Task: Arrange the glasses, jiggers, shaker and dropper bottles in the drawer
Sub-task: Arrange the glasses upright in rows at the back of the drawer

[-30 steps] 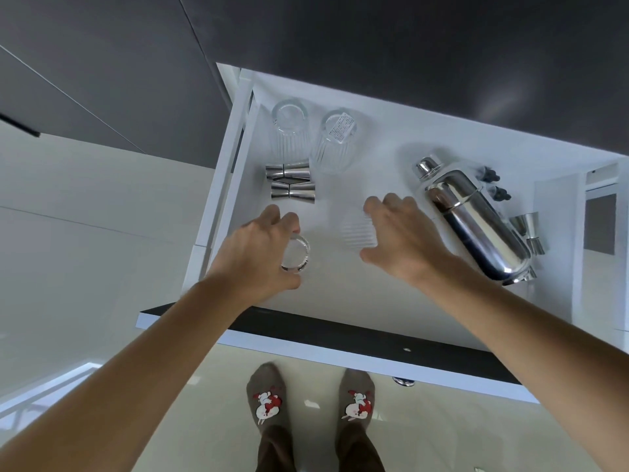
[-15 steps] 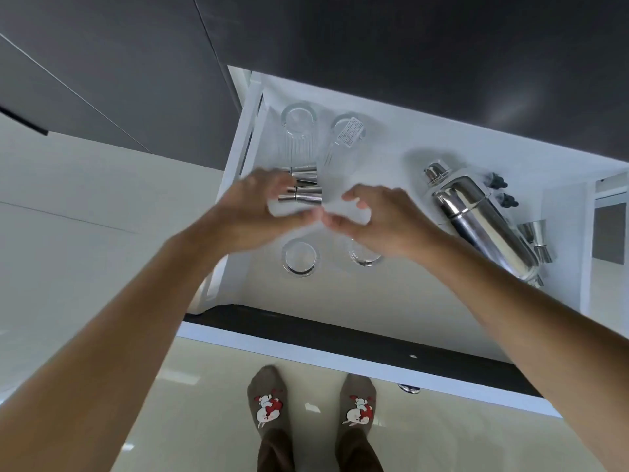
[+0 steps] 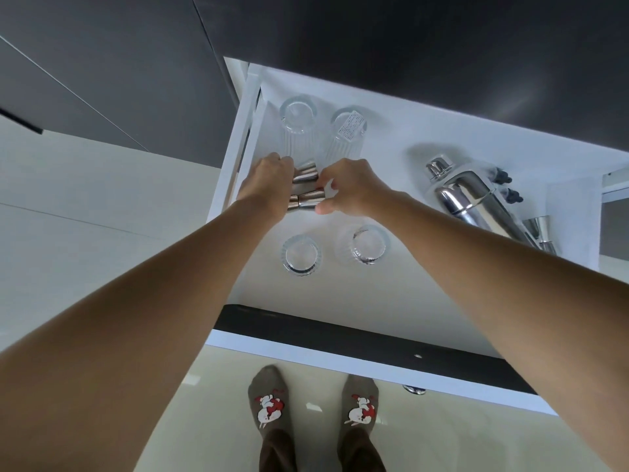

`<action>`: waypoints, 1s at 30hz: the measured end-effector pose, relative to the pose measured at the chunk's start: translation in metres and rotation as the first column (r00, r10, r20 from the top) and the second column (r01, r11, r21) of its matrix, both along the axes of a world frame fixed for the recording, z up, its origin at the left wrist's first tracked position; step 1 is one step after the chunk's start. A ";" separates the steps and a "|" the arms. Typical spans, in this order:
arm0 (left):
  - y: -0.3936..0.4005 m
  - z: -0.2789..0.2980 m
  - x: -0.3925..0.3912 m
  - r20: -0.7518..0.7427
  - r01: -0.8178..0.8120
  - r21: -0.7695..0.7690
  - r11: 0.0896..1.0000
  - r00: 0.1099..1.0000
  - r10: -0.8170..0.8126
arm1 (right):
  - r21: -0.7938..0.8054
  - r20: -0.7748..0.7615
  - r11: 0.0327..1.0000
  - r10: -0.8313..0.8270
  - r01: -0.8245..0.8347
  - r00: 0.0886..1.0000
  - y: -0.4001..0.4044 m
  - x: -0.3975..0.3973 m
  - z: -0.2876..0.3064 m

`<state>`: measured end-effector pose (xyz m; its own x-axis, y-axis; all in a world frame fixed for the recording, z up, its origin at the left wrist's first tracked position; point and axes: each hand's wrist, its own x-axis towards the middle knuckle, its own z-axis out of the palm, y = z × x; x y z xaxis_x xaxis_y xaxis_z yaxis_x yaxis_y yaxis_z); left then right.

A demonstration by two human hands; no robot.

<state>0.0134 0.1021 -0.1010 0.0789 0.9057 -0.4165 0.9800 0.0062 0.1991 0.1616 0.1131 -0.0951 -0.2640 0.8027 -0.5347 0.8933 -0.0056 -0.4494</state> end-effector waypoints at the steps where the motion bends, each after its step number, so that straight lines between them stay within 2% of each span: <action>1: -0.001 -0.003 -0.001 0.006 0.006 0.002 1.000 1.000 -0.006 | 0.002 0.019 1.000 0.020 -0.020 1.000 0.000 0.002 0.001; 10: -0.010 0.004 -0.007 0.183 0.038 0.062 0.997 0.982 -0.048 | -0.038 0.172 0.994 0.106 -0.101 0.979 -0.007 0.053 0.014; 13: -0.011 0.019 0.001 0.301 0.084 0.151 0.985 0.945 -0.127 | -0.004 0.193 1.000 0.024 -0.023 0.981 -0.022 0.075 0.010; 16: -0.009 0.027 0.018 0.318 0.170 0.191 0.967 0.921 -0.225 | 0.040 0.023 0.966 -0.257 0.256 0.966 -0.048 0.094 0.001; 18: -0.005 0.030 0.033 0.309 0.237 0.182 0.954 0.908 -0.284 | 0.064 -0.087 0.901 -0.422 0.428 0.902 -0.065 0.098 -0.002; 21: -0.001 0.028 0.052 0.291 0.322 0.157 0.934 0.888 -0.355 | 0.091 -0.223 0.804 -0.559 0.588 0.799 -0.082 0.095 -0.010; 24: -0.004 0.021 0.064 0.295 0.354 0.151 0.923 0.875 -0.384 | 0.175 -0.247 0.767 -0.573 0.617 0.782 -0.090 0.093 -0.020; 27: -0.006 0.019 0.065 0.339 0.366 0.115 0.923 0.860 -0.383 | 0.165 -0.240 0.762 -0.584 0.626 0.775 -0.091 0.092 -0.022; 29: -0.010 0.026 0.058 0.433 0.298 0.060 0.953 0.852 -0.294 | 0.123 -0.261 0.762 -0.593 0.635 0.762 -0.093 0.094 -0.015; 30: -0.014 0.033 0.052 0.497 0.192 0.063 0.979 0.845 -0.198 | 0.140 -0.261 0.756 -0.594 0.639 0.761 -0.096 0.094 -0.007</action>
<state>0.0651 0.0877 -0.0678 0.4489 0.8538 -0.2637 0.7295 -0.1797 0.6600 0.2557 0.0168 -0.1024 0.2510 0.9101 -0.3296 0.6247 -0.4124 -0.6630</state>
